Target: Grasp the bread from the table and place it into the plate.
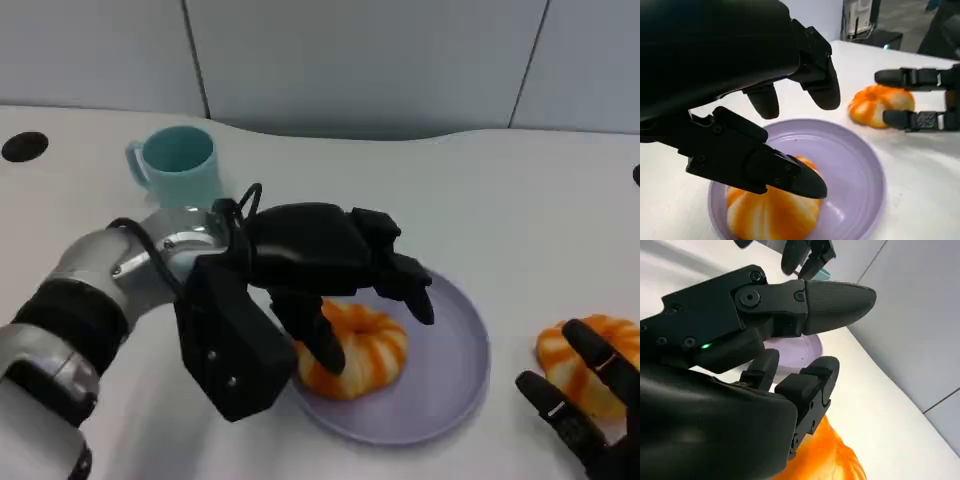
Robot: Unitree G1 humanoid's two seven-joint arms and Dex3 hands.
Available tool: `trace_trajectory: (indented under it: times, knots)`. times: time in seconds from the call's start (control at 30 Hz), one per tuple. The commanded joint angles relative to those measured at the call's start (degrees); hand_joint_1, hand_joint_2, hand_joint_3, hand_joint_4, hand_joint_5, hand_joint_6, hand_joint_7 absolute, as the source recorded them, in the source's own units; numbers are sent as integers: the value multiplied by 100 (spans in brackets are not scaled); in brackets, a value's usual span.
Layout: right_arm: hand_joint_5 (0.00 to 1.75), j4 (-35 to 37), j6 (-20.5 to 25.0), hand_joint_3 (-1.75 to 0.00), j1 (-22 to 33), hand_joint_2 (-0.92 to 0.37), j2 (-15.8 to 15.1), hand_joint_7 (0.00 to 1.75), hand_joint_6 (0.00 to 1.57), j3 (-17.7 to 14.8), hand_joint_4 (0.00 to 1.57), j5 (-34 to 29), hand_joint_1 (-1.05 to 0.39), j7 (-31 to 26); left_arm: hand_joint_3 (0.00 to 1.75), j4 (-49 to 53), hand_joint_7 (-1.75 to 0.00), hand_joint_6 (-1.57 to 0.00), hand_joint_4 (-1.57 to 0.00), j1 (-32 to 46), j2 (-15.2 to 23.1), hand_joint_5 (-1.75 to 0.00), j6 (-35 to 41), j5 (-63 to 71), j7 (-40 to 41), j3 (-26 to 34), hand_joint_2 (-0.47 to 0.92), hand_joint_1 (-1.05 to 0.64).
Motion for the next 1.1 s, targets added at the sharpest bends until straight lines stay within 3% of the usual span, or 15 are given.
trace_trajectory:
  times: [0.03,0.33,0.53,0.7,0.8,0.9,1.1]
  knots:
    - [90,-30,-117,-40,43,-92,-101,34,65,6,33,-72,-35,124,6,-261,-40,-34,0,199,164,-92,-190,-457,-343,180,92,-69]
    - [90,-44,-23,-36,25,-92,-59,30,58,-43,33,-12,-35,40,7,-229,-35,-38,0,585,565,-100,-150,-1036,-535,713,92,-65]
    - [92,-96,-21,-35,41,-92,-34,31,60,-21,33,-30,-36,-9,7,204,-34,-38,0,961,662,-98,399,-2438,-1884,1154,92,-66]
    - [92,-144,-3,-35,77,-92,-25,30,59,-16,32,-8,-36,-31,4,458,-38,-37,0,1494,541,-123,795,-3858,-2986,1966,92,-65]
    - [93,-152,16,-36,80,-92,-29,30,60,-27,32,6,-35,-44,5,291,-33,-32,0,1865,663,-115,1342,-4234,-3339,2349,92,-67]
    - [93,-154,6,-36,87,-92,-29,30,60,-27,32,10,-35,-29,7,113,-16,-33,0,2109,715,-102,1849,-4480,-3716,2632,92,-70]
    - [93,-181,10,-35,93,-92,-6,31,61,-30,32,21,-35,-66,3,-95,-7,-44,-12,2507,753,-91,2799,-4809,-4316,3116,92,-72]
